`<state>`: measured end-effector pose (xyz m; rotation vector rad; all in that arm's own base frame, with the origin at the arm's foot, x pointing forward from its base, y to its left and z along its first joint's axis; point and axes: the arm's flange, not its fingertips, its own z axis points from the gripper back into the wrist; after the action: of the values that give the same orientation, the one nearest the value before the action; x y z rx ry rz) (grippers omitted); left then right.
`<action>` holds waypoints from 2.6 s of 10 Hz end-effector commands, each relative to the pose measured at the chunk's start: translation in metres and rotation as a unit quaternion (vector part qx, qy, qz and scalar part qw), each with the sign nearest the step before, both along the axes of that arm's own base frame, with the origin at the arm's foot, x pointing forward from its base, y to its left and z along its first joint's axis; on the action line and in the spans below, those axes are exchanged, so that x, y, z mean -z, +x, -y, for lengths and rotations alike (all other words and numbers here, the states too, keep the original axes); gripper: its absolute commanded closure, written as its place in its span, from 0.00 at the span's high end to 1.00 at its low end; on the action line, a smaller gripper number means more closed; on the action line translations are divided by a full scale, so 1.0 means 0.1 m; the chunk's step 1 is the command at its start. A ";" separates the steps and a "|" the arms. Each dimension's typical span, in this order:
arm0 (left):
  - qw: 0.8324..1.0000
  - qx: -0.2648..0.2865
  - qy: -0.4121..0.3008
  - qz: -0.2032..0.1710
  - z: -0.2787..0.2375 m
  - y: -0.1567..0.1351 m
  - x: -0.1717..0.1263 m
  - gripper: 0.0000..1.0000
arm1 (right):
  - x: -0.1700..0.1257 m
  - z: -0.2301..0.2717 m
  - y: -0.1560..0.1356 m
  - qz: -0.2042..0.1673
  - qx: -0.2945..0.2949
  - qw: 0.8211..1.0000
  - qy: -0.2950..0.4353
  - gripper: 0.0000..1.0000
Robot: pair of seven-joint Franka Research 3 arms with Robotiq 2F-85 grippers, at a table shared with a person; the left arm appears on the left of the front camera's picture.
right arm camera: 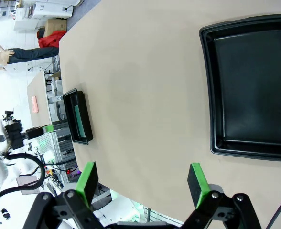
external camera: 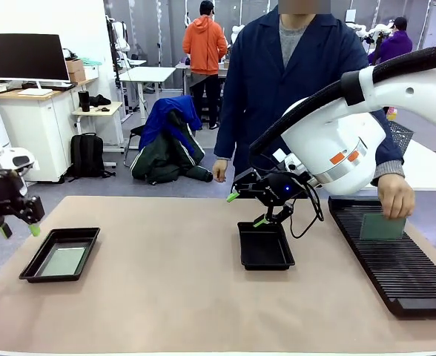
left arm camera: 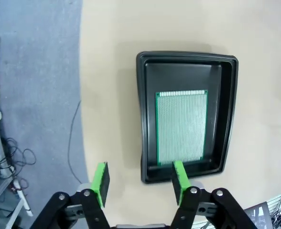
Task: Inspect and transfer BCBs to ESD trays.
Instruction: Pick up the ESD tray and place it on the left side of the table, then pick up the Blank PCB from the PCB Rack and place it in the right ESD tray.
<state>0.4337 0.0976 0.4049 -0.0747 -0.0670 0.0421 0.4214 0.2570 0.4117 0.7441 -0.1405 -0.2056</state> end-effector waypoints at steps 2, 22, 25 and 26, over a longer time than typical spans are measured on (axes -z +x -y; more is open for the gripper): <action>0.999 -0.006 0.044 -0.011 0.09 -0.10 -0.46 0.70 | 0.00 -0.01 -0.01 -0.003 0.001 1.000 -0.002 1.00; 0.999 0.007 0.050 0.001 0.21 -0.09 -0.80 0.86 | 0.00 -0.01 -0.01 -0.003 0.001 1.000 -0.002 1.00; 0.998 0.045 0.036 -0.008 0.15 -0.01 -0.87 1.00 | 0.00 -0.01 -0.01 -0.003 0.001 1.000 -0.002 1.00; 0.999 0.008 0.051 0.002 0.21 -0.07 -0.82 1.00 | 0.00 0.00 0.00 0.000 0.000 1.000 0.000 1.00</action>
<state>0.4287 0.0776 0.4883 0.0238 -0.0691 0.0003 0.4214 0.2570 0.4118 0.7442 -0.1406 -0.2057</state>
